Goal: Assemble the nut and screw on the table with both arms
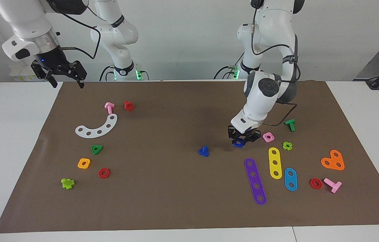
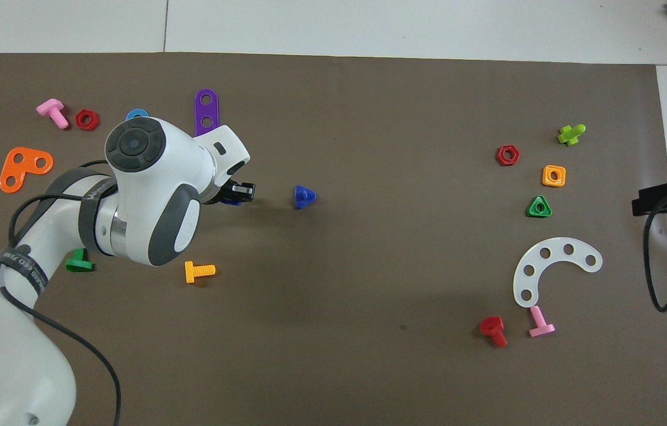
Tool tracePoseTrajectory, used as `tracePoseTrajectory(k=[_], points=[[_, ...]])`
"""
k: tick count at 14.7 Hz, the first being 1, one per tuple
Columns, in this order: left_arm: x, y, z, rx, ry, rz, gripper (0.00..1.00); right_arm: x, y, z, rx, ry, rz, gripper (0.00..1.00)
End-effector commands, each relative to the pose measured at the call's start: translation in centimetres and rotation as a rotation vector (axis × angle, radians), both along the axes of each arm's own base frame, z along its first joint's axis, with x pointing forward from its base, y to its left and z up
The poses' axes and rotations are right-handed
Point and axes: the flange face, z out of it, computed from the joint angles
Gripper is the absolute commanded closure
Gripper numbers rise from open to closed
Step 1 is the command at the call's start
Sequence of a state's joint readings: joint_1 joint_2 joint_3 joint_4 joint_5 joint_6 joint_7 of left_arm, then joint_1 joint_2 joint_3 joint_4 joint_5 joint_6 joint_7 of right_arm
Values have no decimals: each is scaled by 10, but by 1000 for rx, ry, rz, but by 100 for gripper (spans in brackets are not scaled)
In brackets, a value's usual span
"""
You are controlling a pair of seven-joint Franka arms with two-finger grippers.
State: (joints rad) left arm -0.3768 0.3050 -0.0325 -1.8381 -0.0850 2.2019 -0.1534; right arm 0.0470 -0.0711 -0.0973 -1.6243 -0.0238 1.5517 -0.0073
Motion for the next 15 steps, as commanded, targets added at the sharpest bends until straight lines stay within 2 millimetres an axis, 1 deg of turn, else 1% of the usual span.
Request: tracePoseTrajectory(k=[1, 2, 4, 5, 8, 9, 12, 15], points=[[13, -41, 17, -4, 44, 59, 82, -7, 4, 3, -6, 5, -2, 0], [14, -53, 21, -8, 43, 78, 82, -7, 5, 3, -6, 5, 1, 0], [12, -80, 21, -10, 46, 94, 82, -7, 5, 4, -3, 1, 0, 0], [9, -93, 16, -11, 51, 98, 82, -7, 6, 4, 0, 1, 2, 0], [10, -118, 7, -16, 49, 99, 82, -7, 6, 3, 2, 3, 5, 0], [8, -123, 5, -15, 47, 91, 82, -7, 6, 3, 2, 3, 5, 0], [6, -130, 3, -18, 27, 79, 83, -7, 5, 2, 3, 4, 3, 0], [8, -131, -7, -20, 15, 78, 84, -9, 4, 1, 4, 6, 2, 0]])
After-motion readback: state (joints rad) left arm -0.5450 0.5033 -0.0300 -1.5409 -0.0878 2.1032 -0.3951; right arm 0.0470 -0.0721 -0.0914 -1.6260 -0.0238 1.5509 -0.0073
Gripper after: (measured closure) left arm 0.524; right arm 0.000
